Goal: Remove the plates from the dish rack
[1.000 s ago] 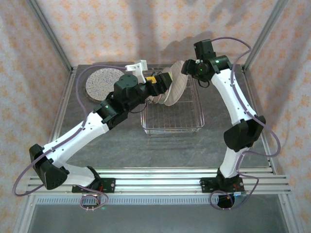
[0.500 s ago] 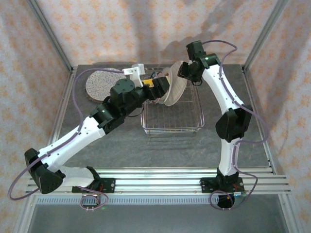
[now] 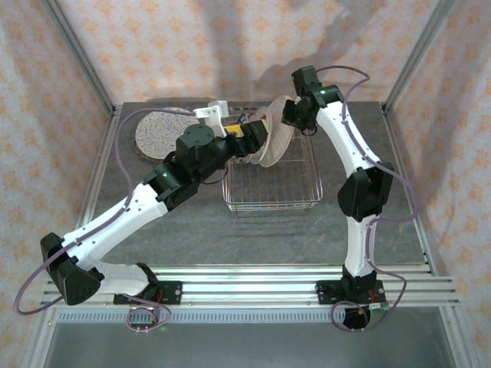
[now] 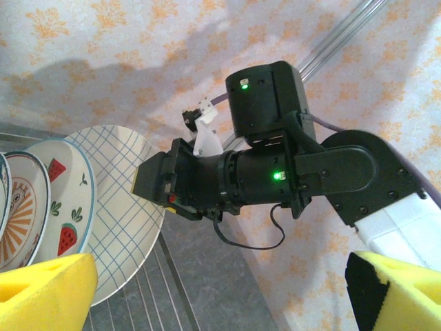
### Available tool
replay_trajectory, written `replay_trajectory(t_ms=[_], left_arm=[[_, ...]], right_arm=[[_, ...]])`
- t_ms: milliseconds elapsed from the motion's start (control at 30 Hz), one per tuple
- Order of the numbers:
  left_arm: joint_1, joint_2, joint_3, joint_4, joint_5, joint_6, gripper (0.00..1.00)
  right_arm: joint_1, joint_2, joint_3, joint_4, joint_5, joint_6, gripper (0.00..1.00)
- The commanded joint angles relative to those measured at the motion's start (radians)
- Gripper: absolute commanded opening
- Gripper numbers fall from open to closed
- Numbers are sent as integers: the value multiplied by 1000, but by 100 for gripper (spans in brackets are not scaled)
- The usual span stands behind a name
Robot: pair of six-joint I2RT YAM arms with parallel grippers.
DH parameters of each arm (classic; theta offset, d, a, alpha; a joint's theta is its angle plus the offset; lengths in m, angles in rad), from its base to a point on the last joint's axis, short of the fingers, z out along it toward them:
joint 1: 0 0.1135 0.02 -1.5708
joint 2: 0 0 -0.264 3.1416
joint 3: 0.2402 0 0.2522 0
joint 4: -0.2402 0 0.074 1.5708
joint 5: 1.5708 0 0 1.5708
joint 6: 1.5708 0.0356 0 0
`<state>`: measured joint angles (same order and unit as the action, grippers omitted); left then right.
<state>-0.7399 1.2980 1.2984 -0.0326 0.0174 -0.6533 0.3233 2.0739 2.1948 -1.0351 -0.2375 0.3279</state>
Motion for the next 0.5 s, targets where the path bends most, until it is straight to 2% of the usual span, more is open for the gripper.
replay_trajectory(t_ms=[0,200,467], left_arm=[[-7,7,4,33,-13,3,93],[-7,4,-1,44,-5,-5,93],[-7,0,1,45,-1,-5,94]], right_arm=[[-2,12,39,-14,-8,-4,23],[18,11,68,-23,26,0,11],[49,14,131,-74,114,6,0]])
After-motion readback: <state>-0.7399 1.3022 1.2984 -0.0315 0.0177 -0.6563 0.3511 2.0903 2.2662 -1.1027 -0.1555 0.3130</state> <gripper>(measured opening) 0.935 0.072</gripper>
